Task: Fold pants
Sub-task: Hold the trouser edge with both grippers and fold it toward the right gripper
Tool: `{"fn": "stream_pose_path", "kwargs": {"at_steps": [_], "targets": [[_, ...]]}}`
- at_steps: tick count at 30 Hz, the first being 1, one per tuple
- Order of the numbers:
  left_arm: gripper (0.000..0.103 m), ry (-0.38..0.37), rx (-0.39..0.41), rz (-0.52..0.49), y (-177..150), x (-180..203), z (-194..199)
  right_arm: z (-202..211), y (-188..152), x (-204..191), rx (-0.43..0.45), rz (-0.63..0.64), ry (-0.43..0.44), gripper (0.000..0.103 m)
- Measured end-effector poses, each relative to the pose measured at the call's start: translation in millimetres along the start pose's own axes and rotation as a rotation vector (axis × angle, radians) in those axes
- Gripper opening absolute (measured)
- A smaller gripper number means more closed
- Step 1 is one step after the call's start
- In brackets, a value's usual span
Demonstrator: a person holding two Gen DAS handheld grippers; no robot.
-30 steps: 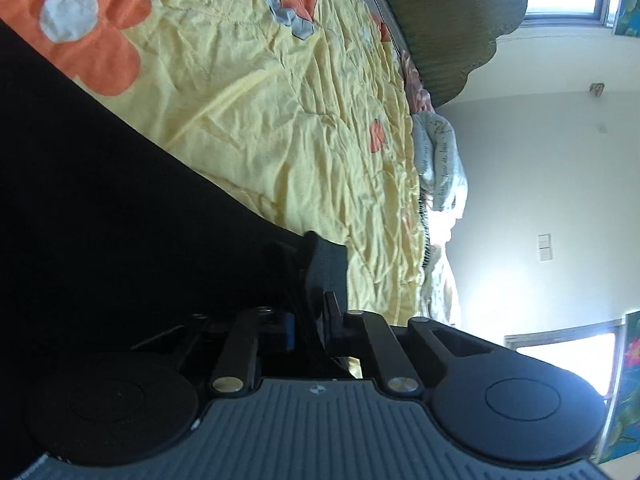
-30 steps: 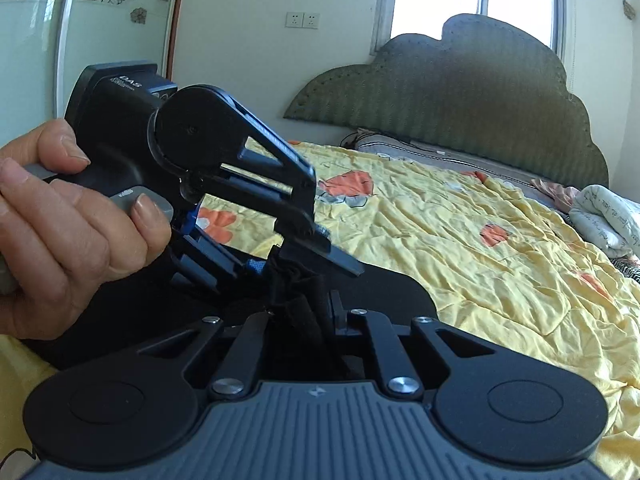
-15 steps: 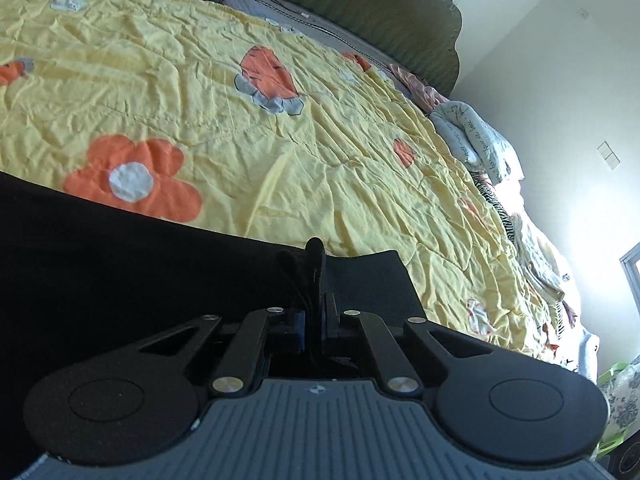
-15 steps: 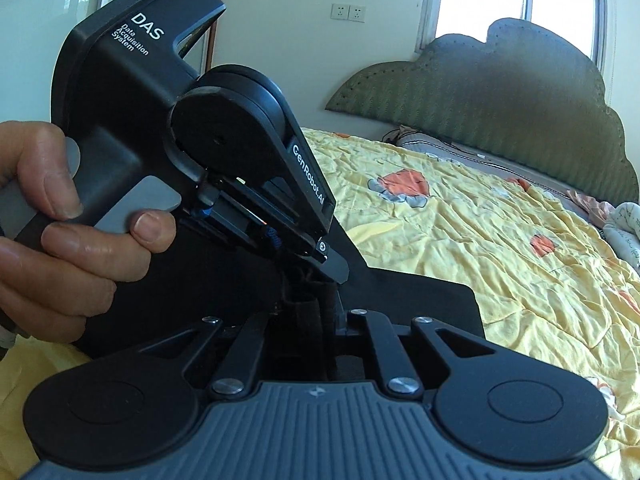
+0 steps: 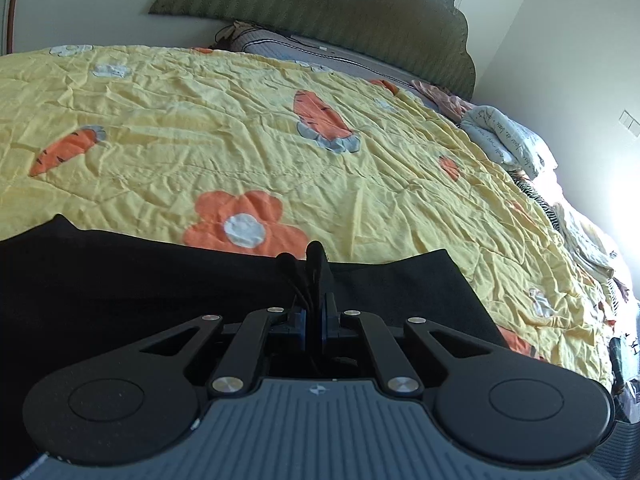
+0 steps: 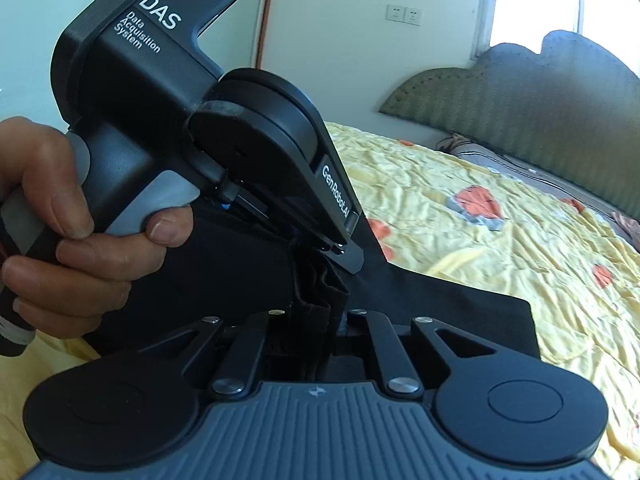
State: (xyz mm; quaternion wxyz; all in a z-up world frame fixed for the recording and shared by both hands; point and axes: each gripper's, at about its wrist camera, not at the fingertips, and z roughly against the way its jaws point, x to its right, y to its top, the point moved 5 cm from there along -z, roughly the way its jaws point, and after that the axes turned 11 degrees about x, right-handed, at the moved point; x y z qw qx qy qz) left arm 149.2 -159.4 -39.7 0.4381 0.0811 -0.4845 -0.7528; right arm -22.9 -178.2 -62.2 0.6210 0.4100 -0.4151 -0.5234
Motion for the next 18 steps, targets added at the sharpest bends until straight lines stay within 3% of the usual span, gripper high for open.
{"fn": "stream_pose_path", "kwargs": {"at_steps": [18], "targets": [[0.005,0.099,0.025,-0.027,-2.6,-45.4,19.6,-49.2,14.0,-28.1,-0.014,0.011,0.117,0.009]]}}
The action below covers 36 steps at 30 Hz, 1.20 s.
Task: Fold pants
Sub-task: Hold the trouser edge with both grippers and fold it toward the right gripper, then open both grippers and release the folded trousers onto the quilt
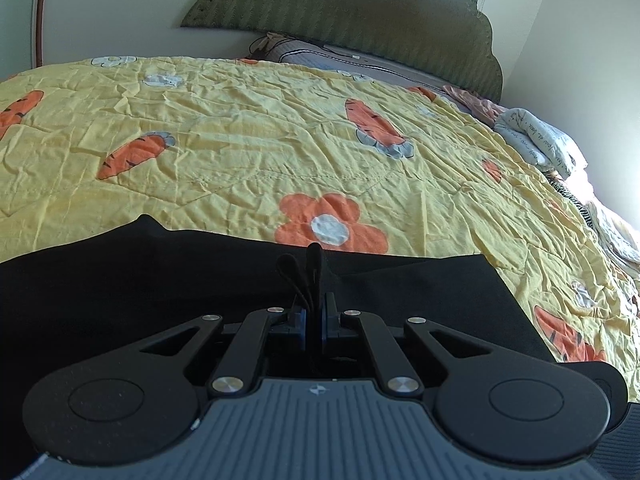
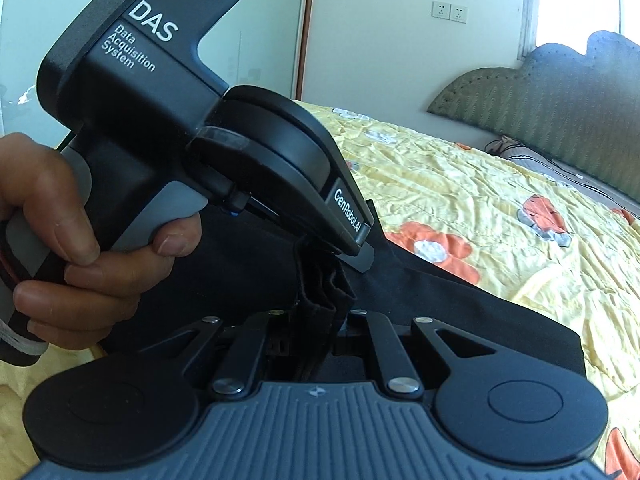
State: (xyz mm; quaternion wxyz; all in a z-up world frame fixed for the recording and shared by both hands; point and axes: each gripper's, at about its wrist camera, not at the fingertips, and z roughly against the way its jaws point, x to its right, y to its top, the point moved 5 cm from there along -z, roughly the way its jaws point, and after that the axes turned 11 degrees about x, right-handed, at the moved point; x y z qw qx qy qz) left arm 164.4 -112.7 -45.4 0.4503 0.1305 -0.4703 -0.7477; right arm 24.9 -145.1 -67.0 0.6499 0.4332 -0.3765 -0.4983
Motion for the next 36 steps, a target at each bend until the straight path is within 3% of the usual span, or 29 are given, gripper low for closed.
{"fn": "stream_pose_path", "kwargs": {"at_steps": [9,11,12,13,18,19,21,23,25,27,32,36], "targets": [[0.005,0.022,-0.029,0.022,-5.5,-13.0,-5.2,-21.9,1.8,3.5,-0.035,0.002,0.024,0.01],[0.012,0.028,-0.033,0.031,-6.0,-14.9,-6.2,-24.2,2.5,4.7,-0.04,0.0,0.025,0.01],[0.023,0.036,-0.032,0.034,-5.5,-16.2,-6.5,-34.0,6.8,9.8,-0.041,0.001,0.024,0.01],[0.028,0.043,-0.027,0.042,-4.6,-18.4,-6.9,-36.5,7.8,10.0,-0.042,0.003,0.024,0.01],[0.028,0.049,-0.015,0.125,0.6,-31.1,-7.0,-28.6,5.8,-3.1,-0.05,-0.004,0.013,0.01],[0.018,0.049,-0.017,0.13,0.6,-32.0,-7.2,-26.6,6.8,-2.4,-0.053,-0.01,0.009,0.011],[0.017,0.059,-0.014,0.118,0.6,-31.9,-7.6,-25.3,8.6,-2.6,-0.057,-0.023,0.018,0.013],[0.015,0.066,-0.005,0.1,0.4,-29.8,-7.3,-21.2,11.5,-2.5,-0.06,-0.038,0.042,0.017],[0.015,0.072,0.005,0.085,0.0,-27.9,-6.9,-14.3,14.0,-3.8,-0.057,-0.059,0.08,0.029],[0.015,0.076,0.009,0.066,-0.8,-26.5,-6.8,-5.2,16.9,-3.5,-0.044,-0.082,0.134,0.03],[0.015,0.074,0.014,0.058,-2.3,-27.6,-7.2,7.4,19.5,23.6,-0.015,-0.238,0.13,0.03],[0.018,0.089,0.014,0.058,-0.9,-29.9,-3.2,-9.3,6.4,39.1,-0.101,-0.33,0.126,0.031]]}}
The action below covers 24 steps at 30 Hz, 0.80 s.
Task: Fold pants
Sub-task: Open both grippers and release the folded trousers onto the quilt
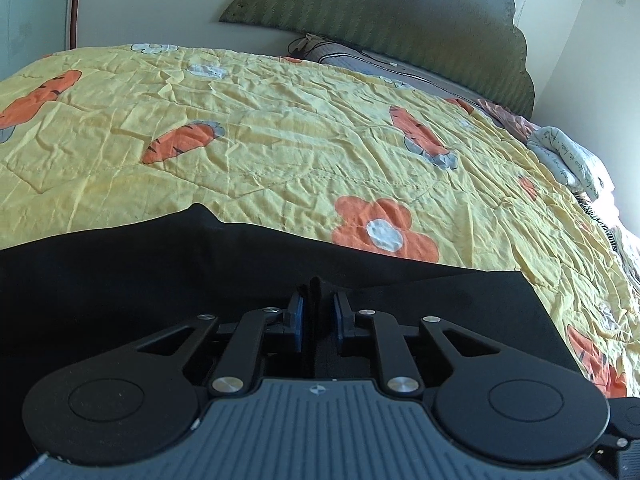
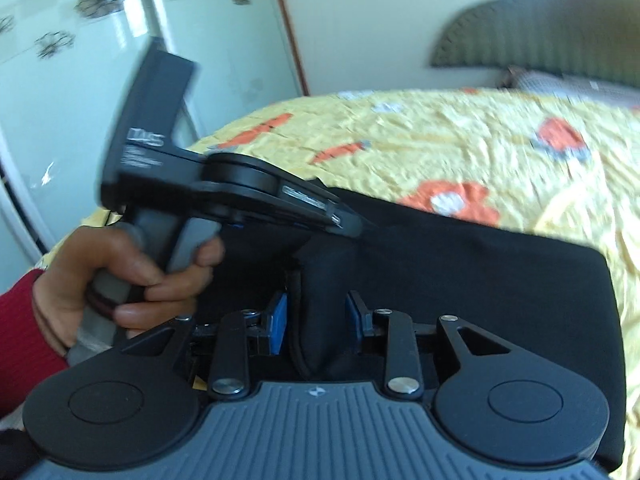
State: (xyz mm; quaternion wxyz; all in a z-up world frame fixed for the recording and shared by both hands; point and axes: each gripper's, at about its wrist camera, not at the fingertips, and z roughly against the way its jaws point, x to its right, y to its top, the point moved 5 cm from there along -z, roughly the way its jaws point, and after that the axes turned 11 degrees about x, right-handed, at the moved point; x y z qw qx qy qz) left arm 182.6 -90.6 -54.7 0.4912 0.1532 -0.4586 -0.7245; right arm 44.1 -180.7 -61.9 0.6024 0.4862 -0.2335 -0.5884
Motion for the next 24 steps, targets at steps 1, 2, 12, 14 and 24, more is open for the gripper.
{"fn": "stream_pose_path", "kwargs": {"at_steps": [1,2,12,14,24], "targets": [[0.028,0.009,0.006,-0.003,1.5,-1.7,3.0,-3.0,-3.3,-1.4,-0.024,0.014,0.014,0.03],[0.031,0.024,0.015,-0.009,3.0,-3.5,5.7,-2.5,-3.8,-5.2,-0.022,0.029,0.03,0.03],[0.031,0.073,0.047,-0.061,12.9,-6.8,20.8,-3.7,10.9,13.3,0.07,-0.06,-0.013,0.032],[0.036,0.082,0.028,-0.142,5.8,4.6,16.7,-11.5,3.2,11.5,0.041,-0.018,-0.072,0.032],[0.054,0.117,0.033,-0.232,-19.0,14.1,43.6,-3.7,-2.9,15.4,0.044,0.037,-0.144,0.033]]}}
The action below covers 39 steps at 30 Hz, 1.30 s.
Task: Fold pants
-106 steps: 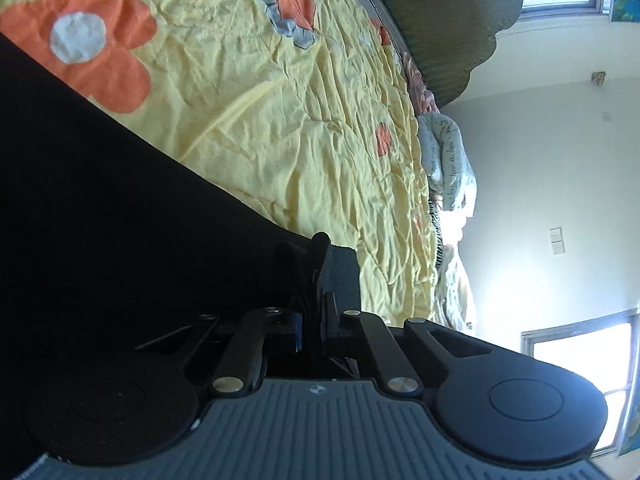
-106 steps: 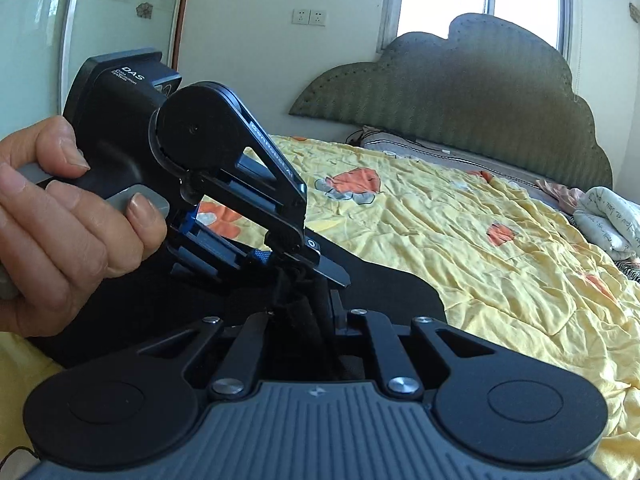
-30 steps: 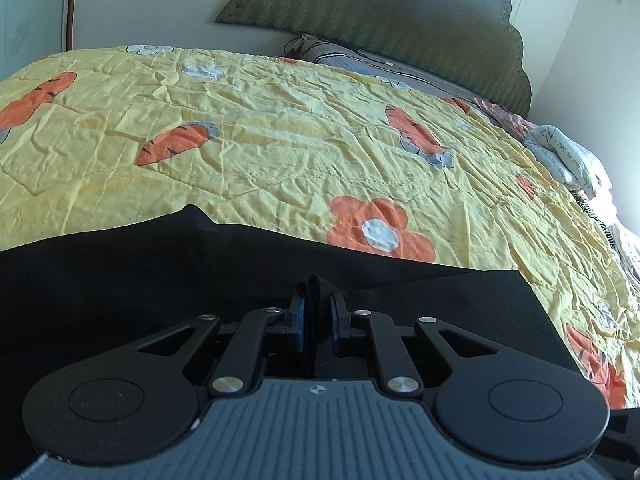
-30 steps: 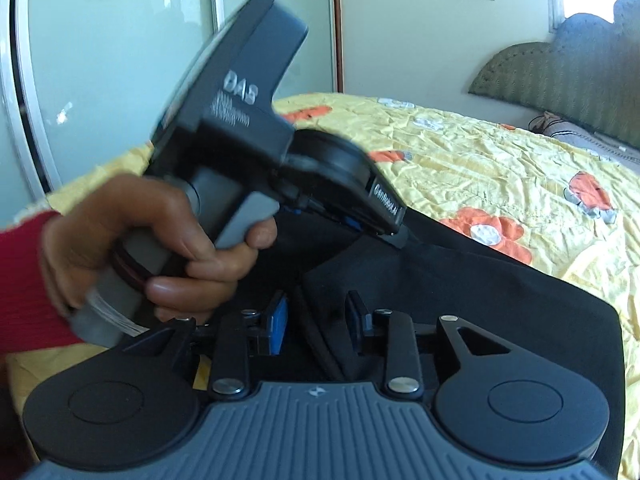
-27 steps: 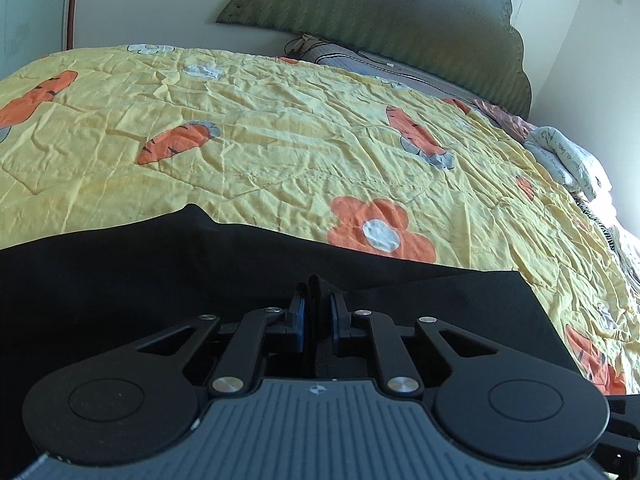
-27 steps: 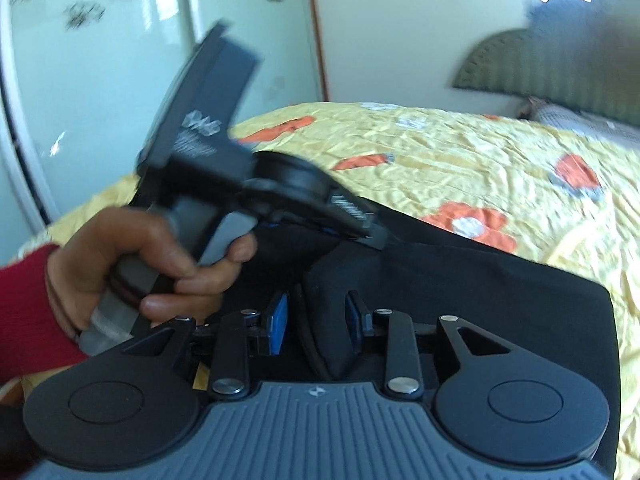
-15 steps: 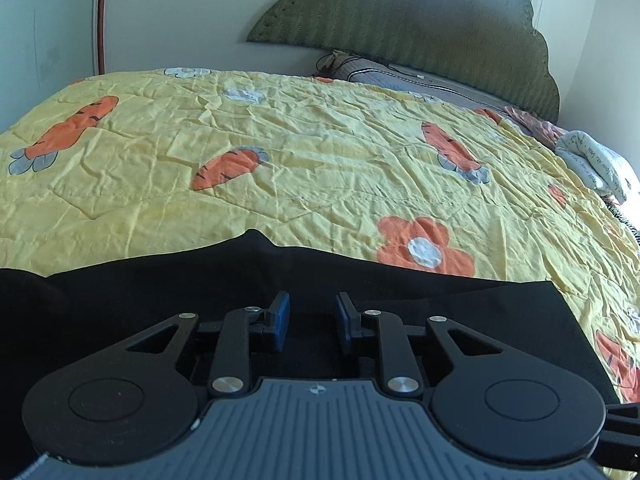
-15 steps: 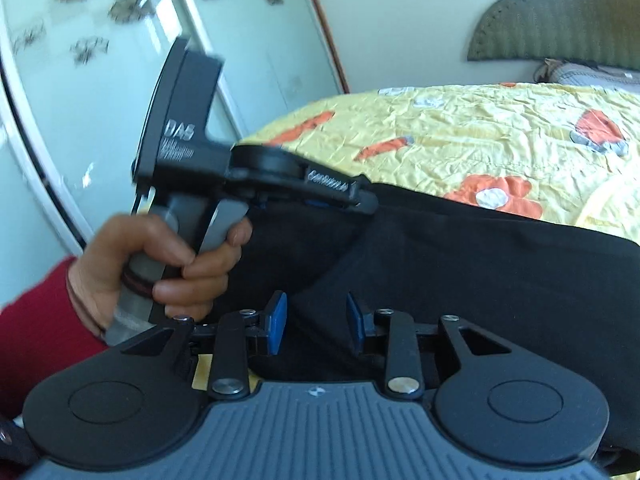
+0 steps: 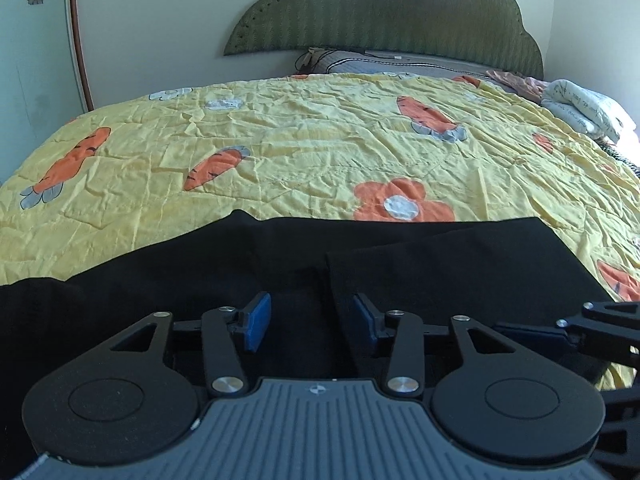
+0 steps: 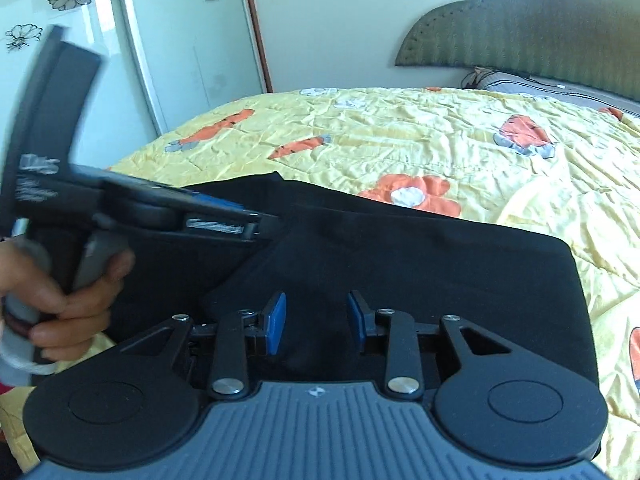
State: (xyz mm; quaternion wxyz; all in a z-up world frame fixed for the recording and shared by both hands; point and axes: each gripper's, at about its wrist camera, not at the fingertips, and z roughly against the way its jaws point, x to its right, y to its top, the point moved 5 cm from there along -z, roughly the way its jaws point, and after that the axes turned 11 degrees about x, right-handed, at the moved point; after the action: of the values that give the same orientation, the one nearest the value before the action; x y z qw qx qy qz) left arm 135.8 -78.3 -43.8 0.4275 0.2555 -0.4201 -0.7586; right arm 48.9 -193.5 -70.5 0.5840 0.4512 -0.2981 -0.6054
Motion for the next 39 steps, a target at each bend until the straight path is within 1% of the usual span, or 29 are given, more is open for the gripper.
{"fn": "stream_pose_path", "kwargs": {"at_steps": [2,5,7,9,12,16,21,23,25,26,32,34,35,39], "targets": [[0.056,0.006,-0.009,-0.04,-9.6,4.9,5.5,-1.3,-3.9,-1.7,-0.018,0.018,-0.008,0.032],[0.056,0.026,0.011,-0.071,-18.1,7.8,14.2,2.6,-4.1,-5.1,-0.002,0.037,-0.024,0.033],[0.057,0.012,0.009,-0.075,-20.1,9.6,17.7,5.5,-3.4,-6.0,0.011,0.026,-0.024,0.033],[0.058,0.004,0.004,-0.078,-22.3,11.0,18.6,3.6,-5.1,-6.5,-0.004,0.032,-0.03,0.034],[0.06,0.005,0.007,-0.074,-24.5,11.5,19.3,4.5,-7.9,-7.6,-0.008,0.045,-0.045,0.034],[0.062,0.002,0.002,-0.059,-26.3,11.5,19.7,4.7,-9.0,-7.0,0.0,0.032,-0.059,0.034],[0.066,0.006,0.0,-0.058,-27.3,11.5,23.5,12.1,-4.1,-2.8,0.048,0.03,-0.127,0.035],[0.068,0.009,0.0,-0.058,-27.9,11.0,25.2,11.9,-4.9,2.2,0.041,0.021,-0.15,0.042],[0.07,0.009,-0.002,-0.051,-28.4,9.6,26.7,9.6,-8.7,5.8,0.026,0.022,-0.169,0.062],[0.071,0.009,-0.003,-0.046,-28.7,8.5,27.3,8.8,-10.9,6.2,0.021,0.025,-0.172,0.065],[0.078,0.023,-0.003,-0.027,-29.2,1.0,31.9,6.5,-16.3,2.7,0.027,0.059,-0.182,0.074],[0.082,0.026,-0.001,-0.022,-29.0,-2.1,33.7,5.6,-17.5,1.8,0.022,0.073,-0.186,0.085],[0.083,0.028,0.001,-0.02,-28.7,-3.9,34.4,4.8,-18.1,1.7,0.02,0.078,-0.19,0.087],[0.085,0.036,0.004,-0.012,-29.2,-11.8,37.6,4.4,-18.5,3.0,0.024,0.077,-0.192,0.09]]}}
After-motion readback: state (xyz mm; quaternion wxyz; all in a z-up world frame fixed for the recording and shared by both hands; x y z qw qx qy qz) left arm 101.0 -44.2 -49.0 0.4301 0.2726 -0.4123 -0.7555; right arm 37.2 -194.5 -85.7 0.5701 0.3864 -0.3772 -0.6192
